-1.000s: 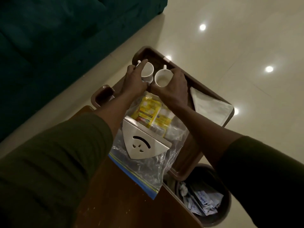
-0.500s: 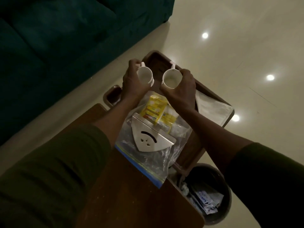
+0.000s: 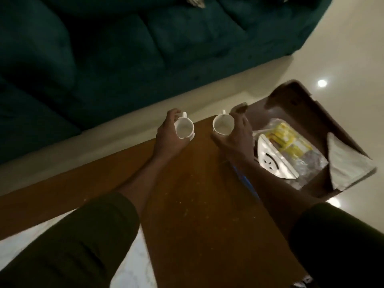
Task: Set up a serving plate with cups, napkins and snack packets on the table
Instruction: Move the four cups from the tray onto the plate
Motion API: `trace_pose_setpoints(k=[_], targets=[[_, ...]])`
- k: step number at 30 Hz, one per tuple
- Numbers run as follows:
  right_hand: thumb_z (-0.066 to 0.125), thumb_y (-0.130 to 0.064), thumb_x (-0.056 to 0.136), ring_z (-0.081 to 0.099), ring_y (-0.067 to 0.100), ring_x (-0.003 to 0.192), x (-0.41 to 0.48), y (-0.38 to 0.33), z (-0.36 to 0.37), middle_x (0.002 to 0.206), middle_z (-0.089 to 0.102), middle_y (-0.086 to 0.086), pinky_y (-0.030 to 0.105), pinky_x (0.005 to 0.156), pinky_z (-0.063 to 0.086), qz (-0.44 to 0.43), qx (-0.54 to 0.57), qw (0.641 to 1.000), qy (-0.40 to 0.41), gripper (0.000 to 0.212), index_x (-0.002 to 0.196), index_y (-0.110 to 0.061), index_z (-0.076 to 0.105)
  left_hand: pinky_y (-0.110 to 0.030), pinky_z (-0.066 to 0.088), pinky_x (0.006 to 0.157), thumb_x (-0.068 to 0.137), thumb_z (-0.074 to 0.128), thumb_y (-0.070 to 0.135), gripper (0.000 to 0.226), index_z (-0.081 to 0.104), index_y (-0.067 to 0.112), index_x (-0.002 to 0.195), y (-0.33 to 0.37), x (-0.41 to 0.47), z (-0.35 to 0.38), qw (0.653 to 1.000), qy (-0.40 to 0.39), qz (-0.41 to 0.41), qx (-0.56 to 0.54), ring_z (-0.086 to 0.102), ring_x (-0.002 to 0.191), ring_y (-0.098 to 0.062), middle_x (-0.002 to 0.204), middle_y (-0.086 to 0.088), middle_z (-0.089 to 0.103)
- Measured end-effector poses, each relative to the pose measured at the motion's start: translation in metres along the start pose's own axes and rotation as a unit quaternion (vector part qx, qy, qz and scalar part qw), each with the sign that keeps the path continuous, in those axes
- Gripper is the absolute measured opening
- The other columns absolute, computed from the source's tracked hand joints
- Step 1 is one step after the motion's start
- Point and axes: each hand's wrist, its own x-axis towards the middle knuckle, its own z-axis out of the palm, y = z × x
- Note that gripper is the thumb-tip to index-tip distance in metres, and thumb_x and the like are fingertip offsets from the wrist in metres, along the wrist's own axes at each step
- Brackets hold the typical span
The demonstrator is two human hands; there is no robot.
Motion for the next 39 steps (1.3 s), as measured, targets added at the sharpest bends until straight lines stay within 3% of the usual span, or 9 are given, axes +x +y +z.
trace_pose_setpoints(k=[6, 10, 16, 23, 26, 28, 30, 34, 39], targets=[[0.080, -0.037, 0.070, 0.048, 0.020, 0.107, -0.076, -0.086, 0.077, 0.119, 0.054, 0.005, 0.032, 0.083, 0.044, -0.042, -0.014, 0.995, -0.088, 0.067, 0.124, -0.015, 0.048, -0.032, 0.048, 0.093, 0.071, 0.086, 0.024, 0.087, 0.039, 0.024, 0.144, -0.091, -0.072, -0.111, 0.994, 0.027, -0.103, 0.032, 0.056, 0.122, -0.024, 0.142, -0.003, 0.054], [0.079, -0.036, 0.072, 0.049, 0.021, 0.110, -0.132, -0.140, 0.124, 0.120, 0.054, 0.006, 0.033, 0.086, 0.044, -0.077, -0.019, 0.987, -0.137, 0.066, 0.125, -0.013, 0.048, -0.042, 0.050, 0.100, 0.072, 0.084, 0.015, 0.085, 0.039, 0.027, 0.143, -0.139, -0.129, -0.177, 0.989, 0.030, -0.142, -0.003, 0.052, 0.126, -0.021, 0.144, 0.000, 0.051], [0.080, -0.038, 0.069, 0.050, 0.018, 0.105, -0.221, -0.208, 0.196, 0.117, 0.055, 0.002, 0.032, 0.079, 0.047, -0.110, -0.012, 0.974, -0.197, 0.067, 0.123, -0.015, 0.048, -0.039, 0.052, 0.098, 0.071, 0.079, 0.008, 0.079, 0.047, 0.028, 0.140, -0.208, -0.232, -0.275, 0.978, 0.075, -0.190, 0.033, 0.055, 0.124, -0.017, 0.139, 0.006, 0.057], [0.083, -0.040, 0.066, 0.054, 0.019, 0.106, -0.321, -0.276, 0.275, 0.118, 0.057, 0.002, 0.029, 0.074, 0.046, -0.153, 0.006, 0.951, -0.267, 0.071, 0.124, -0.016, 0.049, -0.024, 0.034, 0.104, 0.067, 0.072, 0.002, 0.076, 0.052, 0.020, 0.138, -0.274, -0.337, -0.358, 0.954, 0.110, -0.264, 0.088, 0.052, 0.129, -0.021, 0.140, 0.000, 0.057], [0.083, -0.038, 0.065, 0.056, 0.022, 0.105, -0.358, -0.295, 0.300, 0.119, 0.059, 0.003, 0.034, 0.078, 0.052, -0.158, 0.021, 0.943, -0.293, 0.073, 0.125, -0.015, 0.049, -0.033, 0.038, 0.106, 0.067, 0.073, 0.005, 0.075, 0.051, 0.023, 0.137, -0.295, -0.368, -0.379, 0.945, 0.119, -0.290, 0.097, 0.052, 0.130, -0.024, 0.140, 0.000, 0.058], [0.082, -0.038, 0.066, 0.056, 0.023, 0.108, -0.381, -0.304, 0.316, 0.121, 0.059, 0.005, 0.036, 0.083, 0.052, -0.161, 0.020, 0.935, -0.315, 0.074, 0.127, -0.015, 0.048, -0.038, 0.044, 0.102, 0.067, 0.075, 0.010, 0.073, 0.051, 0.024, 0.135, -0.309, -0.388, -0.392, 0.941, 0.132, -0.298, 0.093, 0.054, 0.127, -0.025, 0.138, -0.001, 0.059], [0.081, -0.039, 0.067, 0.055, 0.022, 0.111, -0.400, -0.312, 0.331, 0.123, 0.058, 0.006, 0.034, 0.085, 0.051, -0.169, 0.009, 0.927, -0.334, 0.075, 0.130, -0.015, 0.048, -0.032, 0.046, 0.093, 0.067, 0.078, 0.013, 0.072, 0.053, 0.023, 0.133, -0.323, -0.406, -0.404, 0.940, 0.149, -0.290, 0.103, 0.058, 0.122, -0.024, 0.135, -0.001, 0.061], [0.082, -0.038, 0.068, 0.056, 0.020, 0.112, -0.431, -0.323, 0.358, 0.126, 0.059, 0.007, 0.030, 0.086, 0.051, -0.226, -0.004, 0.902, -0.368, 0.075, 0.132, -0.013, 0.051, -0.032, 0.048, 0.092, 0.065, 0.077, 0.004, 0.072, 0.054, 0.022, 0.131, -0.357, -0.429, -0.426, 0.939, 0.137, -0.292, 0.118, 0.059, 0.119, -0.026, 0.133, -0.002, 0.061], [0.084, -0.029, 0.067, 0.057, 0.022, 0.111, -0.450, -0.333, 0.387, 0.122, 0.061, 0.010, 0.031, 0.086, 0.050, -0.265, 0.003, 0.873, -0.409, 0.070, 0.128, -0.010, 0.055, -0.025, 0.043, 0.079, 0.063, 0.078, 0.001, 0.068, 0.057, 0.021, 0.125, -0.386, -0.435, -0.435, 0.933, 0.158, -0.304, 0.111, 0.064, 0.108, -0.026, 0.127, -0.006, 0.064]])
